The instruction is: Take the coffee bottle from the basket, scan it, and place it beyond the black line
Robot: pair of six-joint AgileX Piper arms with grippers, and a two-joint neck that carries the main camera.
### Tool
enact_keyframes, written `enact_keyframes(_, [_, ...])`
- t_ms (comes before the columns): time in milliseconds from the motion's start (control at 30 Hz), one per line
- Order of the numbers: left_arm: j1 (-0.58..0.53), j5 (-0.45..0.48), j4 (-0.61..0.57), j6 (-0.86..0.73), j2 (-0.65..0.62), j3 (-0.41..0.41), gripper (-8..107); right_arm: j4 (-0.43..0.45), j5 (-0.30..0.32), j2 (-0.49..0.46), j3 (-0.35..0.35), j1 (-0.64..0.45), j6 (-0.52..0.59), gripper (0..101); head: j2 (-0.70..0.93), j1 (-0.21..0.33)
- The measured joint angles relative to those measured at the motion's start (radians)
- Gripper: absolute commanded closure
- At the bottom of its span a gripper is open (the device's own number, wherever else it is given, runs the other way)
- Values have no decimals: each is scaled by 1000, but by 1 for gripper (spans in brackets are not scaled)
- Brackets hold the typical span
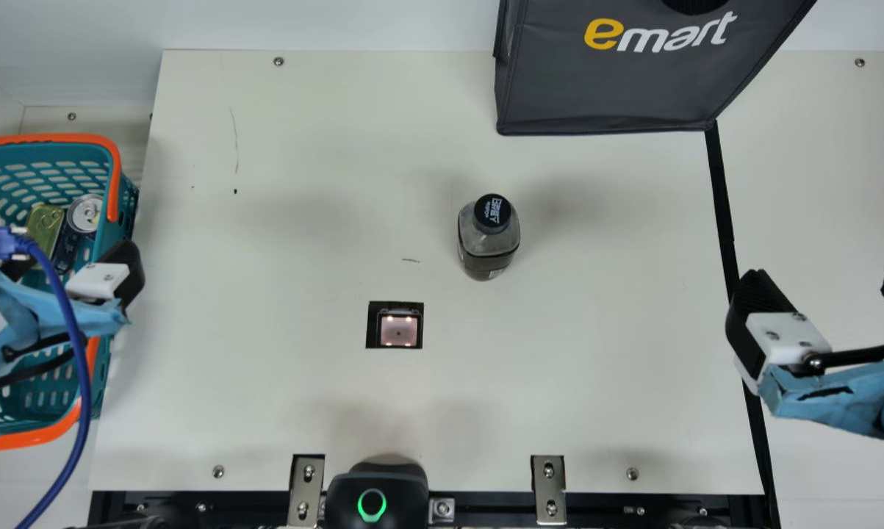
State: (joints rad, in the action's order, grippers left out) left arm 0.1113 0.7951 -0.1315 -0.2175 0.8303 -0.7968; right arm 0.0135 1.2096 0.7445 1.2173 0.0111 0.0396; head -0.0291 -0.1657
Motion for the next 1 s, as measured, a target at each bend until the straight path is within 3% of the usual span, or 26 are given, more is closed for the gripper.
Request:
enact_keyframes(567, [0, 0, 0, 0, 0, 0, 9, 0, -1, 7, 4, 8, 0, 10, 0, 0])
enact_keyframes(1000, [0, 0, 0, 0, 0, 0, 9, -3, 4, 88, 47, 53, 22, 10, 0, 0])
